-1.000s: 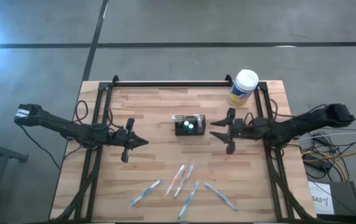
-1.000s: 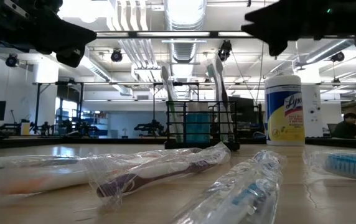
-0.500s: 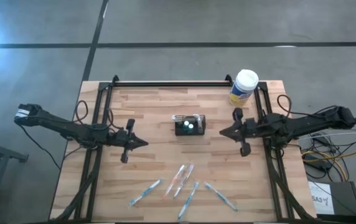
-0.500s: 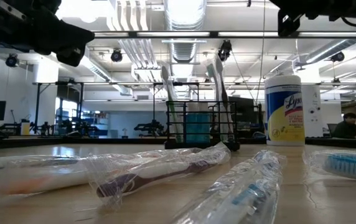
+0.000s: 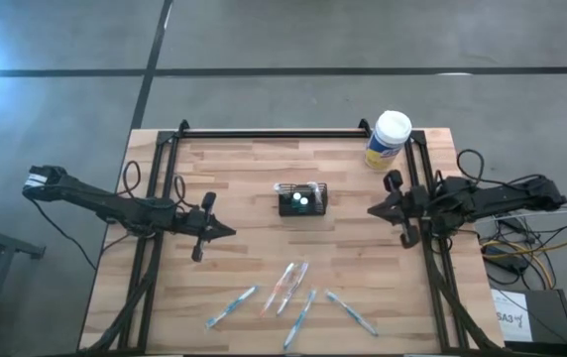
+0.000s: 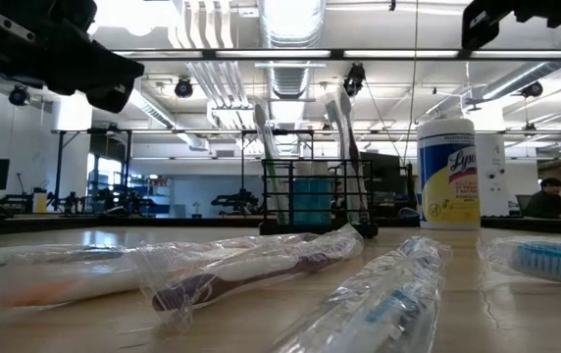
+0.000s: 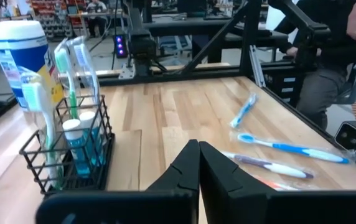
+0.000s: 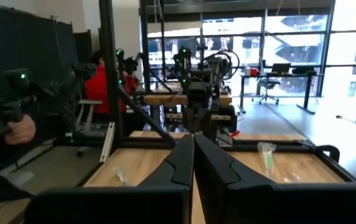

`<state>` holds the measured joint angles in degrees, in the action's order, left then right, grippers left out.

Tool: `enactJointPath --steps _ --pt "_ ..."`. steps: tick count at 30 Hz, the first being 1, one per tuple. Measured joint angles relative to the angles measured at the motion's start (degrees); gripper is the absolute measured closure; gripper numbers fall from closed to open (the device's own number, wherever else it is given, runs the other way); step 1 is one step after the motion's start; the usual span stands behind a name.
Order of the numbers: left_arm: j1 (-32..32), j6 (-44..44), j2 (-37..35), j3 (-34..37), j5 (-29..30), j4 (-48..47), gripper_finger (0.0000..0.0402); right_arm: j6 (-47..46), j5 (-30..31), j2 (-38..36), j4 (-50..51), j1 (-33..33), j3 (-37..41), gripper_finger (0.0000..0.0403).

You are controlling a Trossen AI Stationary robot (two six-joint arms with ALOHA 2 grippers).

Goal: Pick & Place toothbrushing station
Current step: Put the bottom left blue toothbrush into the black wire organizer

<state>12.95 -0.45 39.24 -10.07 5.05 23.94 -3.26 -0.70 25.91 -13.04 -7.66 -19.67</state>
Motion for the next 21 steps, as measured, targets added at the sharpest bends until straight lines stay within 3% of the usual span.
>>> enactJointPath --steps 5,13,21 --pt "0.0 -3.1 0.0 0.0 0.0 -0.2 0.0393 -0.3 -0.7 -1.5 0.8 0.0 1.8 0.0394" --pt "0.1 -13.4 0.5 -2.2 -4.8 -2.6 0.0393 -0.3 -1.3 -1.4 0.7 0.0 5.7 0.0394" --pt "6.5 -24.9 10.0 -14.4 1.9 -22.8 0.0384 -2.8 -1.3 -1.5 0.5 0.0 7.5 0.0394"
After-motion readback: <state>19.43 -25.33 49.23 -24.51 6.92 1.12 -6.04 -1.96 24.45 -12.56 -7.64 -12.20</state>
